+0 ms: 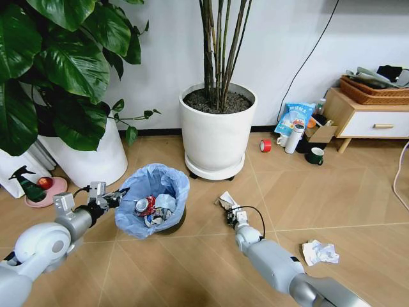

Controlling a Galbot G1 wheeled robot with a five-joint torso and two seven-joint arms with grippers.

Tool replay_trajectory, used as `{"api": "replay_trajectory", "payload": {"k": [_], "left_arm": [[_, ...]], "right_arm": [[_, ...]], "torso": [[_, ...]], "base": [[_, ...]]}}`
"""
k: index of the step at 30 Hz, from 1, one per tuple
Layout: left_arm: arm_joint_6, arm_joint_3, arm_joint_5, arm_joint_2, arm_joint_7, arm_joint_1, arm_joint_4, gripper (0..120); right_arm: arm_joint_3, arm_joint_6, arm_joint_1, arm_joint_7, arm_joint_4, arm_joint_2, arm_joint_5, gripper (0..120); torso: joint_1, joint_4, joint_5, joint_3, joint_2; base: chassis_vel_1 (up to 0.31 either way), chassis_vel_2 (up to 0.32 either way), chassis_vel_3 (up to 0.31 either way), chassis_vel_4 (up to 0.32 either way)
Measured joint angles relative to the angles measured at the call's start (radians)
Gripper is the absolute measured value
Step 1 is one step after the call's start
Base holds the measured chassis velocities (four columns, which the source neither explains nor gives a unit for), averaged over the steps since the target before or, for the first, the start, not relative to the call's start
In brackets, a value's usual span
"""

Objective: Pick up the trash bin and place the garbage on the floor into it.

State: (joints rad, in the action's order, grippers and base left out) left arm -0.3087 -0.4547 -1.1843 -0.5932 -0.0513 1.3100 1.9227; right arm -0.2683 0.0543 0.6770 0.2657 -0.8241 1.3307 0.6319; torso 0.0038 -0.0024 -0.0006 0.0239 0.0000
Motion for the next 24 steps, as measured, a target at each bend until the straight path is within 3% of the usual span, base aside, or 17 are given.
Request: {"api": "replay_trajectory", "payload": {"k": [9, 15, 24], "left_arm": [[0.000, -0.018, -0.001, 0.017, 0.004, 0.024, 0.015, 0], [0.000, -0.015, -0.005, 0.047, 0.021, 0.026, 0.006, 0], [0.002, 0.007, 0.001, 0.060, 0.032, 0.013, -0.011, 0]], "right_arm": [[0.001, -0.031, 0.041, -0.028, -0.194, -0.104, 0.025, 0], [0.035, -0.143, 0.137, -0.176, -0.564, -0.379, 0.049, 0], [0.187, -0.226, 0.252, -0.325, -0.902, -0.552, 0.070, 0]], "torso": [[0.000, 0.0005, 0.0004, 0.000, 0.000], [0.000, -0.0004, 0.0003, 0.000, 0.000], [0.000, 0.0002, 0.0001, 0.000, 0.000]], "base": [[0.000, 0.000, 0.000, 0.000], [0.000, 0.000, 0.000, 0.000], [0.000, 0.000, 0.000, 0.000]]}}
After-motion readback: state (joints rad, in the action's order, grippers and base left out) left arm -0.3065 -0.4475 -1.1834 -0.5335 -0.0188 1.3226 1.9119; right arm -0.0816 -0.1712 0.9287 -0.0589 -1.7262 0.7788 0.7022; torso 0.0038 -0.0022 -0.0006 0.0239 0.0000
